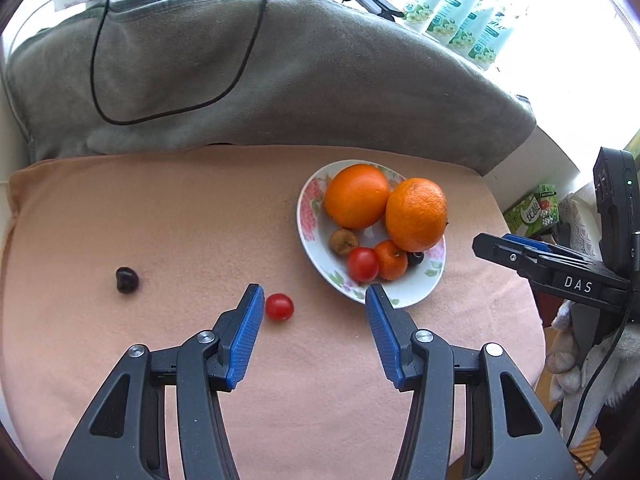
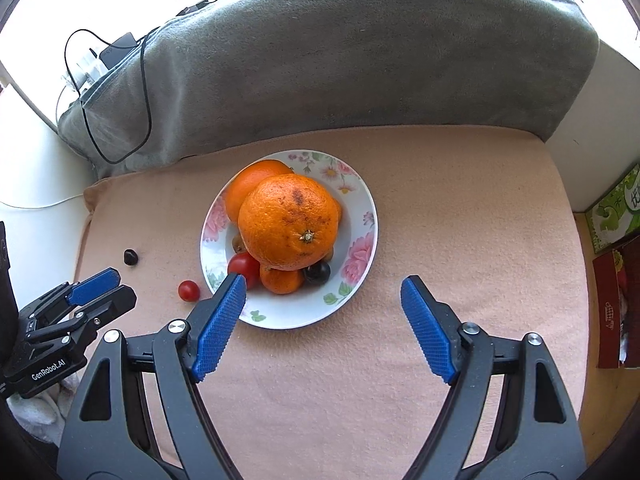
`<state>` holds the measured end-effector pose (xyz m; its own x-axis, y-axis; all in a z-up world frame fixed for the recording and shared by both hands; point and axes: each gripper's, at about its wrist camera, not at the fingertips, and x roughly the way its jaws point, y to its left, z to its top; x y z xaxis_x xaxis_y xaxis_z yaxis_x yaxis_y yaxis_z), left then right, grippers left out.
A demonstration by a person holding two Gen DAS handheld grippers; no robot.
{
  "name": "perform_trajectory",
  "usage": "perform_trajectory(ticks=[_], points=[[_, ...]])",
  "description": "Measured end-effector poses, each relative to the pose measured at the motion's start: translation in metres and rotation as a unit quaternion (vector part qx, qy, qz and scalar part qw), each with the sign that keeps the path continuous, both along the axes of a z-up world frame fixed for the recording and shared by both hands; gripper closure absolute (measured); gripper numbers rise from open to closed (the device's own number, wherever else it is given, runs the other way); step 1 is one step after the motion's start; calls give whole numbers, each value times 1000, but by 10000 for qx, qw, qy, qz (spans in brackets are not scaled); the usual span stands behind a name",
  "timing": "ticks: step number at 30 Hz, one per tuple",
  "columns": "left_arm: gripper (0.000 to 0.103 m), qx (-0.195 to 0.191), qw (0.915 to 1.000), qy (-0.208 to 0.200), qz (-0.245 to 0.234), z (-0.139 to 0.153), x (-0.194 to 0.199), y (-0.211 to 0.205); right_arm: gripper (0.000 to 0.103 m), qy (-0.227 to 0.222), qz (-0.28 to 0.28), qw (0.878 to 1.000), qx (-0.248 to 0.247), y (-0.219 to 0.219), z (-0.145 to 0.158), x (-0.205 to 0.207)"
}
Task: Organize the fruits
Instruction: 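Withdraw both open tools from the plate, then move the left tool to the black plum while the right tool approaches the cherry tomato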
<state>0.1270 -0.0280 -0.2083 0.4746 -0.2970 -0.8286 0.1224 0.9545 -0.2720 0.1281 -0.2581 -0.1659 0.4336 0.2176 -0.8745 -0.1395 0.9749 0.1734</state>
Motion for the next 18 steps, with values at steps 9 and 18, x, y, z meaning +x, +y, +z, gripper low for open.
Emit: perform_trajectory(ticks=[9, 18], points=[[51, 190, 9980, 256, 551, -21, -16, 56, 21, -7, 334, 9992, 225, 27, -7, -20], [42, 167, 9955, 298, 888, -30, -15, 93, 21, -17, 871, 9961, 139, 77, -18, -30]])
